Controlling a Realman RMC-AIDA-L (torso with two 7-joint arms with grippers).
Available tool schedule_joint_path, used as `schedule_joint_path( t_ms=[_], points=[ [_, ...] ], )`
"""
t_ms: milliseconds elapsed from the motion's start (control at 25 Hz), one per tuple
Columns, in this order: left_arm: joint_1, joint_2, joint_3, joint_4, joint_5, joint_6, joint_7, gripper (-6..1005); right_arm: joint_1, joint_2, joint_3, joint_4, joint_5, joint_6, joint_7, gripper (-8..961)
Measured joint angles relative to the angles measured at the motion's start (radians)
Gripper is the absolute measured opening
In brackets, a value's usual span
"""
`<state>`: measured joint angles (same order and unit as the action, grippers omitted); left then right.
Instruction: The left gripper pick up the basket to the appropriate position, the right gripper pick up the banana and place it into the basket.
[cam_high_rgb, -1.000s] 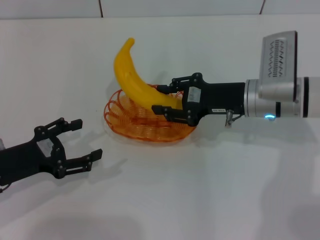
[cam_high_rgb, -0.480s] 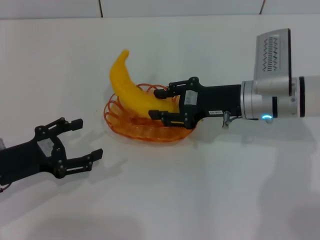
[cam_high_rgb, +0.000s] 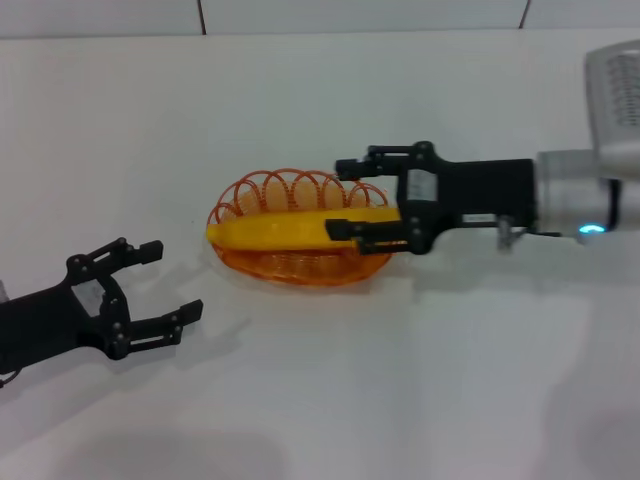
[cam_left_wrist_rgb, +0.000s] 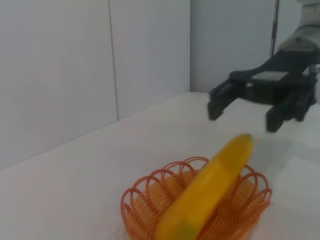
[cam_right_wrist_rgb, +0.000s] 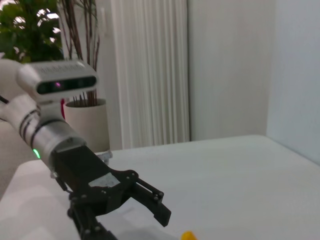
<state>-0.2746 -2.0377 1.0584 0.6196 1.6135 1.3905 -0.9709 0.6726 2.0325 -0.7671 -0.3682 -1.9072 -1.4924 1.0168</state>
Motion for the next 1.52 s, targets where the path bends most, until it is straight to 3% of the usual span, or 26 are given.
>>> schedule_joint_path(
  t_ms=[280, 440, 560, 1080, 1520],
  points=[
    [0.004, 0.001, -0.051, -0.02, 0.002, -0.007, -0.006, 914, -0.185, -0.014, 0.06, -0.159, 0.002, -0.132, -0.033, 742],
    [-0.003, 0.002, -0.098, -0.041, 0.01, -0.008, -0.015, 914, -0.259, -0.039, 0.103, -0.145, 0.001, -0.13, -0.105, 742],
    [-0.003, 0.002, -0.103, -0.044, 0.011, -0.008, -0.014, 914, -0.294, -0.045, 0.113, -0.116, -0.005, -0.09, -0.162, 742],
    [-0.009, 0.001, -0.1, -0.052, 0.013, -0.01, -0.006, 914, -0.298, -0.036, 0.109, -0.039, -0.01, 0.024, -0.254, 742],
    [-0.016, -0.001, -0.095, -0.052, 0.013, -0.011, -0.004, 914, -0.292, -0.034, 0.11, -0.038, -0.01, 0.027, -0.25, 742]
  ],
)
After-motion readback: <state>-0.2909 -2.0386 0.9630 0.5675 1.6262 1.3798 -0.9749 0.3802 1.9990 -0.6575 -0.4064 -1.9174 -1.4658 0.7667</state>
